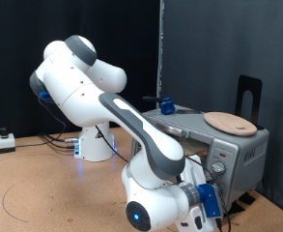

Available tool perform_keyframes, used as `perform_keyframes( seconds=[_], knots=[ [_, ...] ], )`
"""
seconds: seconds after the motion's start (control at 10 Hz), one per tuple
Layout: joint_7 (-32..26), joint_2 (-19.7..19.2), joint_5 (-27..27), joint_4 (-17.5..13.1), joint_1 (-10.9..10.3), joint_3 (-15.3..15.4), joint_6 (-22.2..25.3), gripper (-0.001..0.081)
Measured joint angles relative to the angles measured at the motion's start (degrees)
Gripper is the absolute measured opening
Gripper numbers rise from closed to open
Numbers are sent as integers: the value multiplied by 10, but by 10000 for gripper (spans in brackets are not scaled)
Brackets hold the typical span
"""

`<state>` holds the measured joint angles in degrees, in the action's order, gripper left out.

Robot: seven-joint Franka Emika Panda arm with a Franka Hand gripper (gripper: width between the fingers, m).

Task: Make a piece of toast with the oven

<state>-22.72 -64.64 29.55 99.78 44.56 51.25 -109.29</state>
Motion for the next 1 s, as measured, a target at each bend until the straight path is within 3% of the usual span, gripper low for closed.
perform_keyframes(
  seconds=[0.1,0.2,0.4,1.0],
  knots=[
    [0,0,2,1,0,1,0,460],
    [0,0,3,4,0,2,0,460],
    [0,0,4,4,0,2,1,753],
    [-1,3,36,25,10,5,-28,807]
  ],
)
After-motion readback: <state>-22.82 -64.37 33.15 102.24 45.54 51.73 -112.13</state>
